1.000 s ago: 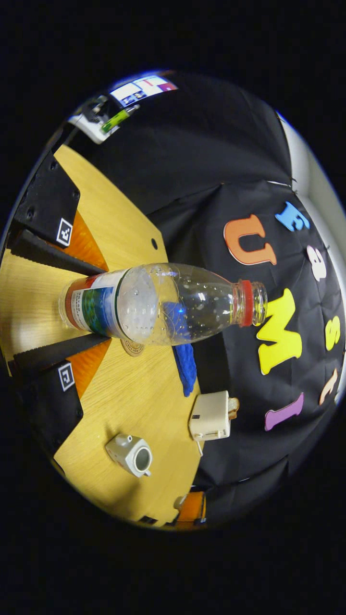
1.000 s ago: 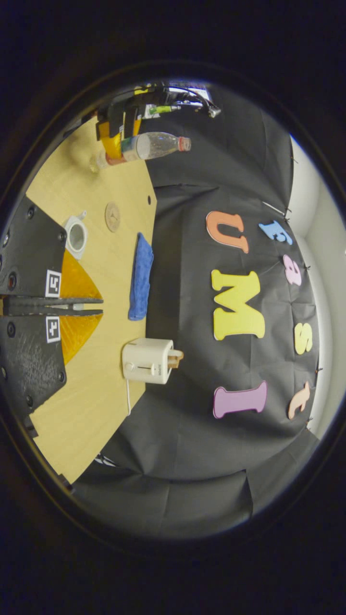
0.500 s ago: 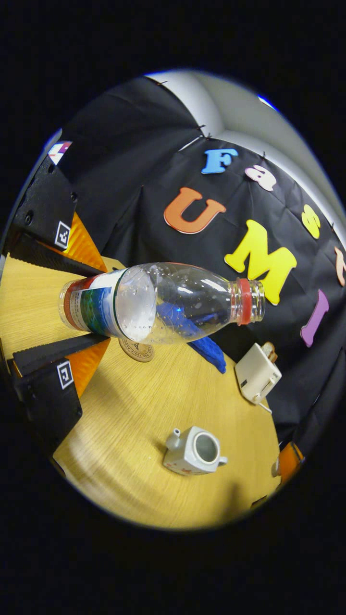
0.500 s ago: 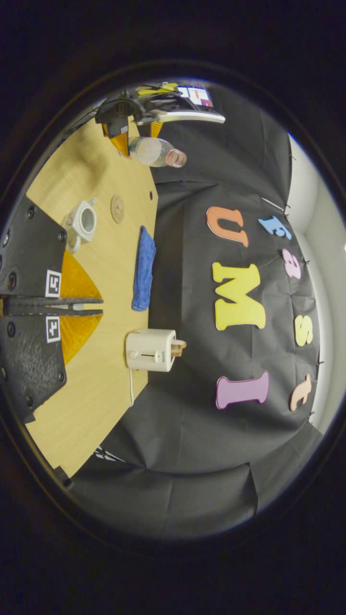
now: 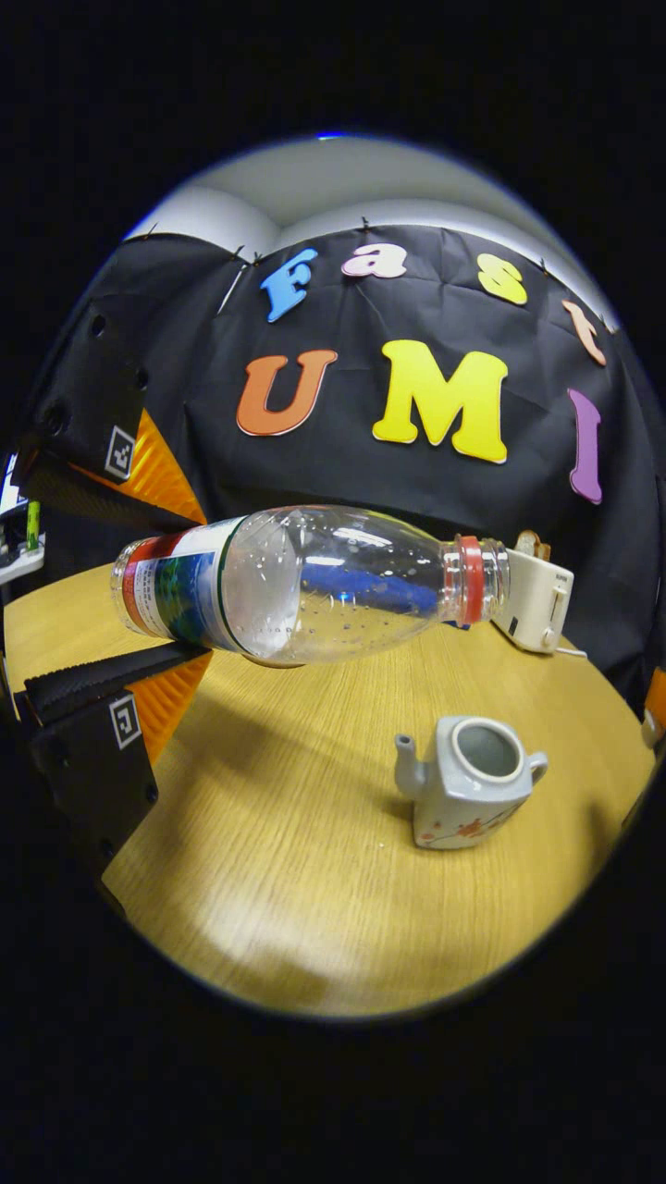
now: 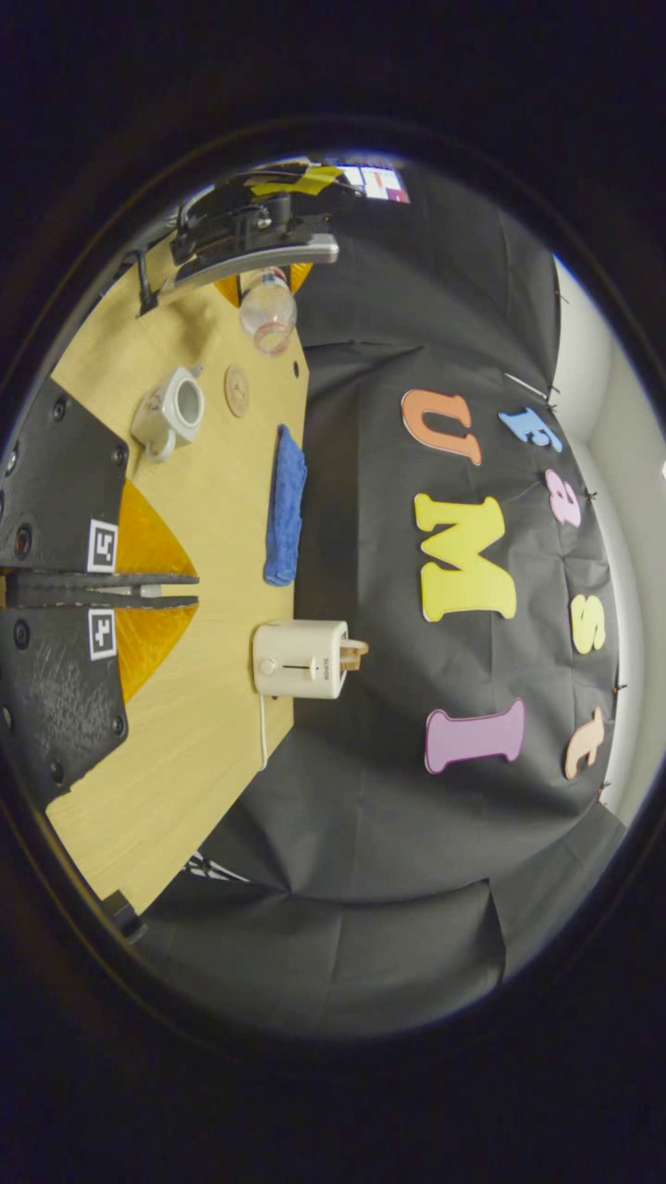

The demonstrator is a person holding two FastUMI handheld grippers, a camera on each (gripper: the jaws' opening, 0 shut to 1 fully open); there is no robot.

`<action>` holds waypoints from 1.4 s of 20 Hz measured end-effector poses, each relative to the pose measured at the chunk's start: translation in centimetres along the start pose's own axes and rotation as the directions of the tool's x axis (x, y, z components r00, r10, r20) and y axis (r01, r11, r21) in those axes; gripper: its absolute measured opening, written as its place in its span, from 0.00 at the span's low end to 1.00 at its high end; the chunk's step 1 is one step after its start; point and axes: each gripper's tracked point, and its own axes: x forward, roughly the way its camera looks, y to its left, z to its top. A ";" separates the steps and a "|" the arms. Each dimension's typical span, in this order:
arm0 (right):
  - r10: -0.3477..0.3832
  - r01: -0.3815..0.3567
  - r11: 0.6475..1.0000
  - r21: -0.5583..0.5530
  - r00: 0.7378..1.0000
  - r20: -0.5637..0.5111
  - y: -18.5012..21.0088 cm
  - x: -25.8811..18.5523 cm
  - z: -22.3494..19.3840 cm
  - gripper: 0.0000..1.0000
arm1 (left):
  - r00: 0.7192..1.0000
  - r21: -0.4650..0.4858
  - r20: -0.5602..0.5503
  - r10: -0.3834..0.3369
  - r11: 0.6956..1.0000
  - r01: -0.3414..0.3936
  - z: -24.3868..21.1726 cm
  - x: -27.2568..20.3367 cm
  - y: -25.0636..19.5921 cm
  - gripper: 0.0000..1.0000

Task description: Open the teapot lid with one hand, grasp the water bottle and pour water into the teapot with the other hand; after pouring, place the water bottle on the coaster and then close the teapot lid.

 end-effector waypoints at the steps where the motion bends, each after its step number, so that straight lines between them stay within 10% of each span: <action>1: 0.000 0.000 1.000 0.003 1.000 -0.001 -0.1 0.0 -0.1 0.00 | 1.000 0.038 -0.005 -0.002 0.999 0.002 0.1 0.1 -0.1 0.69; 28: -0.019 0.020 0.999 0.038 1.000 -0.022 -2.3 -0.4 -2.2 0.00 | 0.987 0.504 0.053 0.154 0.849 -0.159 3.5 0.7 3.4 0.68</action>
